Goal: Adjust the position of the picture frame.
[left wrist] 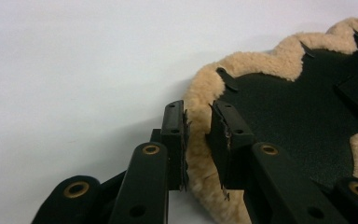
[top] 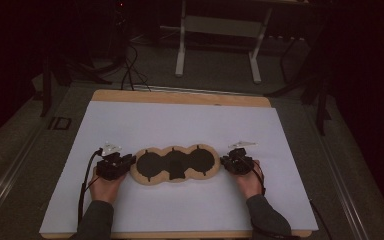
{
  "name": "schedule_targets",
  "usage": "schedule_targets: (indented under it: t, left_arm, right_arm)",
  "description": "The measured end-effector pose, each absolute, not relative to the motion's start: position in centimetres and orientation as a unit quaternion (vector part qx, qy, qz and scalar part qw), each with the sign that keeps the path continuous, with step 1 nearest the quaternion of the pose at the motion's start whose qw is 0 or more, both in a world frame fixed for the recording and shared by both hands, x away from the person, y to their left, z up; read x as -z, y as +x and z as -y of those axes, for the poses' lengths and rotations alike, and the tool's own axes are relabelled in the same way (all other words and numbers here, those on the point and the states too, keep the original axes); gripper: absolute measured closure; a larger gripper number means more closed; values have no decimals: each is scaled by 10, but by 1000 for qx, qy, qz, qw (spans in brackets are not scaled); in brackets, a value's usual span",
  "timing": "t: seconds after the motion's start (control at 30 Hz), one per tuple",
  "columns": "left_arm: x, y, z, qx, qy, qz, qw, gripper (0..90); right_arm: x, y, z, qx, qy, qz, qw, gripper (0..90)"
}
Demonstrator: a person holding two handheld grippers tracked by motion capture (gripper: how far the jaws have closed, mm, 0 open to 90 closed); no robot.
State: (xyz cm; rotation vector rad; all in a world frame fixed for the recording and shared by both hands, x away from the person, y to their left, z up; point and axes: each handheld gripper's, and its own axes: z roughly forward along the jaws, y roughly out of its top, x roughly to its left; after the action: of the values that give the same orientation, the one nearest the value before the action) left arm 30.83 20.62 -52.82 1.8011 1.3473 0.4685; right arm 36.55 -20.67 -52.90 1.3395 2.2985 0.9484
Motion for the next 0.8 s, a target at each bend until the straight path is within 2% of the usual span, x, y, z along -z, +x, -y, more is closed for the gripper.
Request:
schedule_targets:
  t: [0.13,0.27,0.4,0.43,0.8]
  left_arm:
    - [527,304,-216,-208,717,-547,378,757]
    - [536,307,-219,-189,736,-553,343,818]
    - [539,309,-209,-164,753,-536,345,855]
    - [538,308,-203,-183,759,-529,332,900]
    - [539,310,-195,-180,756,-528,341,900]
  right_arm:
    - [532,366,206,-339,473,-799,150,799]
    - [533,366,204,-346,475,-795,151,811]
    - [534,367,205,-357,475,-794,128,880]
    - [534,367,205,-360,475,-794,119,900]
    - [529,365,218,-360,480,-796,84,900]
